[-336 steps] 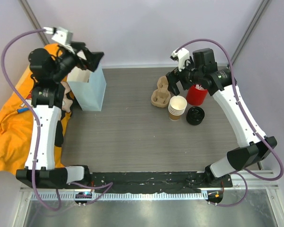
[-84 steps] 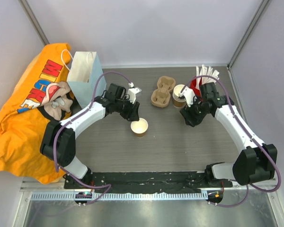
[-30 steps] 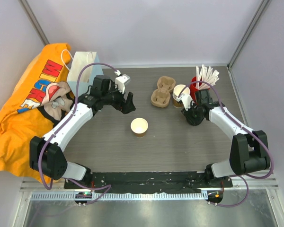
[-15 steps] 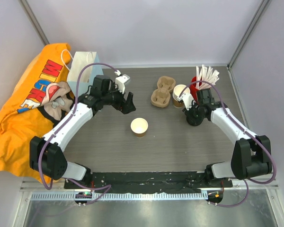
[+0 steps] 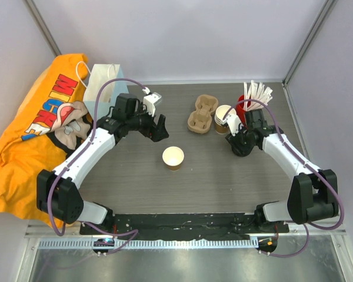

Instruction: Pack the takeout coffee

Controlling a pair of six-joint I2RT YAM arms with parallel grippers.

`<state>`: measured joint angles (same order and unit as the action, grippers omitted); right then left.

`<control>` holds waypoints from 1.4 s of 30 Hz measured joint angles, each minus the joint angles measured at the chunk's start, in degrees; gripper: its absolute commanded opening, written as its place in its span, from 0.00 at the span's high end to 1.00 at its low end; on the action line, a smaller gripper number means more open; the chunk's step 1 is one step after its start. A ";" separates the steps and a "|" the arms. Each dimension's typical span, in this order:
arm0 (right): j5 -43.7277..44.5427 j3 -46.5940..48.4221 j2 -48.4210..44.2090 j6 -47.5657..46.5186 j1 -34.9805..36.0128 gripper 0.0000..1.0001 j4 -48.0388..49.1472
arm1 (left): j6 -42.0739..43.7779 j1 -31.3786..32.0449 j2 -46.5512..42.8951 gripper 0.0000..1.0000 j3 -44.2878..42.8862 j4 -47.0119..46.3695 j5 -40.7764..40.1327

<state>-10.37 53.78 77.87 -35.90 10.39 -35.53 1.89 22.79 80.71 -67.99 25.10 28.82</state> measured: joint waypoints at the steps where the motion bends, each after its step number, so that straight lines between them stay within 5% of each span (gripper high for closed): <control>1: 0.00 0.00 0.07 0.00 0.00 0.54 0.04 | 0.00 0.00 -0.07 0.16 0.00 0.00 0.02; 19: 0.24 -1.27 1.84 0.02 0.00 0.64 1.77 | -0.02 0.00 -0.26 0.16 0.31 -0.02 0.39; 28: 0.46 -1.33 2.45 0.07 0.00 0.85 2.23 | -0.02 0.00 -0.26 0.16 0.33 -0.02 0.42; 42: 0.50 1.14 1.46 0.00 0.00 0.87 -0.90 | -0.02 0.00 -0.48 0.16 0.31 -0.02 1.01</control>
<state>-9.87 54.92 79.33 -35.90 10.39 -36.42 1.87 22.79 80.23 -67.68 25.08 29.82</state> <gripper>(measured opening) 0.148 0.836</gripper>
